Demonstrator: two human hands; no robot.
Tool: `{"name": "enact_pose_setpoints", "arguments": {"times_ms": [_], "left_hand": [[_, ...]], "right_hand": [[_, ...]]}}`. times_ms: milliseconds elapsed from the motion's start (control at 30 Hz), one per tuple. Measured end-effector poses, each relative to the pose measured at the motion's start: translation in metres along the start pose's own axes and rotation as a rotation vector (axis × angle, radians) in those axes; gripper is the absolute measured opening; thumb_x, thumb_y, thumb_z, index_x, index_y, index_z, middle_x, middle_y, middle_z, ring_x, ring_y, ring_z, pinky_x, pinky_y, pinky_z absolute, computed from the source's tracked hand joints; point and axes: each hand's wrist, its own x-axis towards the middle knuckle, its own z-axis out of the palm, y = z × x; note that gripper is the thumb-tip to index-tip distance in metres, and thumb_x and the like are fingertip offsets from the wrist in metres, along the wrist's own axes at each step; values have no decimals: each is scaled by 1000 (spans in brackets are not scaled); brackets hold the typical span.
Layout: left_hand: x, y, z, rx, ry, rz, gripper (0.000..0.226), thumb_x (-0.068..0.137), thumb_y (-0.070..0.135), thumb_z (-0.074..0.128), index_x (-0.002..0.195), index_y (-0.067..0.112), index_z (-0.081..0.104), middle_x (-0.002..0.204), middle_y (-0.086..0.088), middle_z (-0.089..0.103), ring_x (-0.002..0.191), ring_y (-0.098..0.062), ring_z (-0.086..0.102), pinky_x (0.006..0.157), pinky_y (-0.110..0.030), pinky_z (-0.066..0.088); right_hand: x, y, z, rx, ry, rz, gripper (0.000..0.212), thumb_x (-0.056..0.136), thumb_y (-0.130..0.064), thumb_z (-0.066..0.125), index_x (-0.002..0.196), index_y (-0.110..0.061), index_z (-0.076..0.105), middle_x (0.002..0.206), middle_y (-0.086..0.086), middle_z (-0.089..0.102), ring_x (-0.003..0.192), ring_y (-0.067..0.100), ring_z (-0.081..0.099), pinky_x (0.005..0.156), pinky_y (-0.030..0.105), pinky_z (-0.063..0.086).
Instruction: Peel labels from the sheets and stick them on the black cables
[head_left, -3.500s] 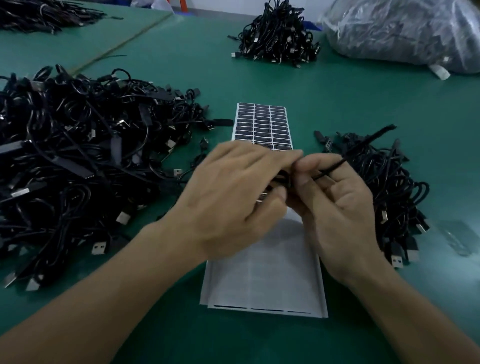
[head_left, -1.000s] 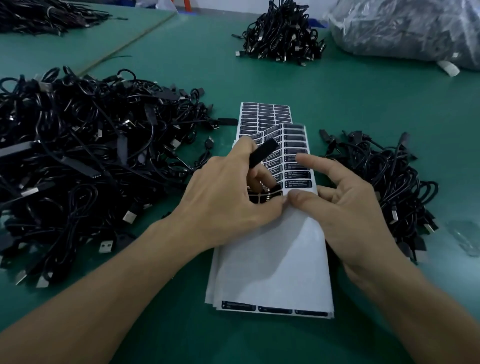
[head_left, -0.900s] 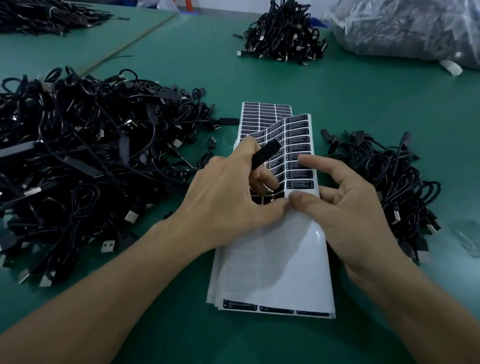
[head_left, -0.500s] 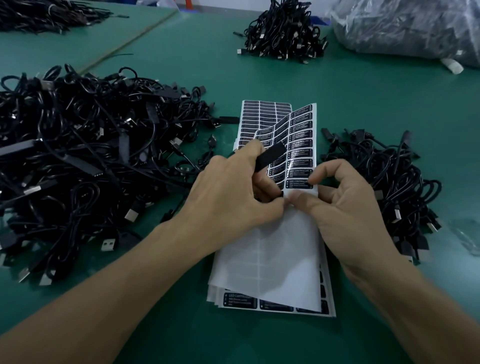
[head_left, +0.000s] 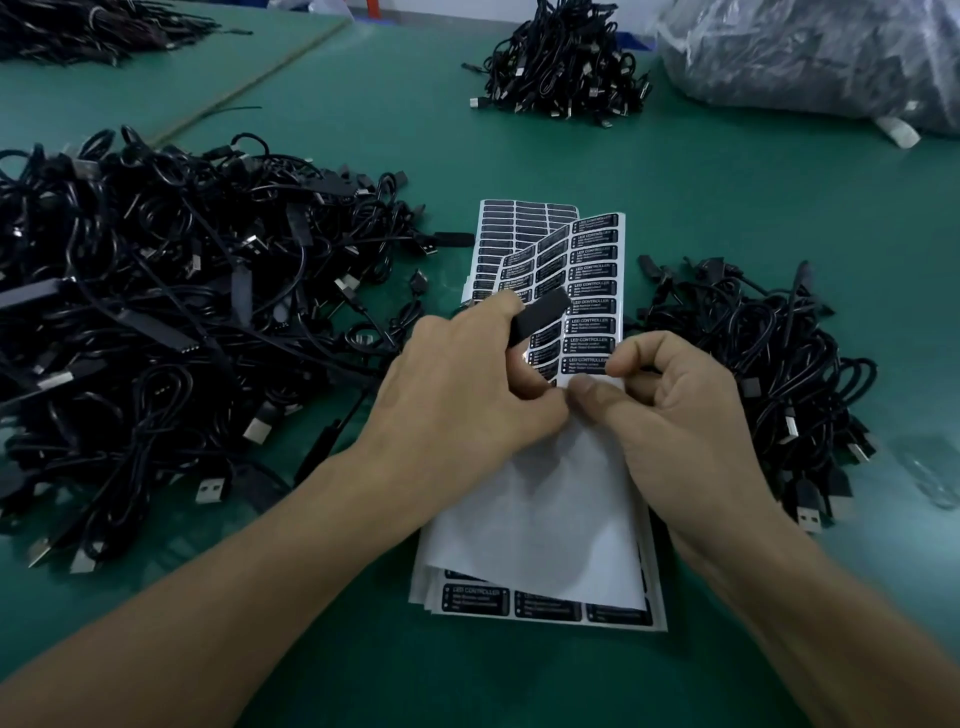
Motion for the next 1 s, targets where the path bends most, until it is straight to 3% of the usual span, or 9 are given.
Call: {"name": "enact_pose_setpoints", "arguments": {"times_ms": [233, 500, 633, 733, 800, 900, 1000], "left_hand": [[1, 2, -1, -10, -25, -13, 33, 67, 31, 69, 67, 33, 37, 68, 6, 70, 67, -21, 67, 61, -45, 55], [2, 3, -1, -38, -15, -16, 26, 63, 32, 63, 63, 45, 40, 61, 9, 66, 57, -12, 59, 55, -41, 53], [3, 0, -1, -20, 21, -15, 28, 64, 30, 61, 63, 30, 33, 60, 0, 64, 57, -21, 55, 57, -46, 51], [3, 0, 0, 1, 45, 14, 31, 66, 27, 62, 62, 29, 31, 56, 4, 60, 52, -16, 50, 52, -38, 47], [3, -1, -1, 4, 73, 41, 37, 68, 21, 65, 62, 29, 29, 54, 2, 56, 50, -17, 49, 49, -37, 44], [5, -2, -4, -41, 119, 38, 38, 68, 17, 65, 65, 25, 27, 59, -6, 62, 57, -26, 54, 55, -41, 44], [5, -3, -5, -110, 182, 28, 36, 64, 20, 63, 66, 24, 27, 59, -3, 61, 49, -12, 44, 50, -30, 43]], "right_hand": [[1, 0, 1, -10, 17, 3, 26, 91, -10, 72, 76, -23, 55, 70, 15, 68, 61, 21, 60, 59, 40, 50], [1, 2, 2, -38, 14, -9, 22, 90, -13, 73, 80, -22, 56, 73, 17, 68, 63, 25, 60, 64, 48, 54], [3, 5, 1, -48, 14, -14, 21, 90, -14, 73, 80, -22, 56, 72, 18, 65, 61, 22, 55, 61, 42, 49], [3, 5, 0, -74, 20, -32, 21, 89, -14, 72, 81, -23, 56, 71, 19, 62, 60, 21, 51, 60, 42, 46], [3, 5, -1, -134, 23, -69, 20, 88, -14, 71, 82, -25, 56, 65, 13, 57, 57, 17, 47, 57, 38, 43], [-1, 4, 0, -298, 24, -162, 20, 85, -17, 69, 86, -31, 55, 65, -11, 54, 52, 2, 44, 48, 17, 37], [-6, 2, 3, -480, 2, -209, 25, 84, -14, 67, 91, -33, 53, 83, -17, 57, 77, -9, 53, 62, 4, 39]]}}
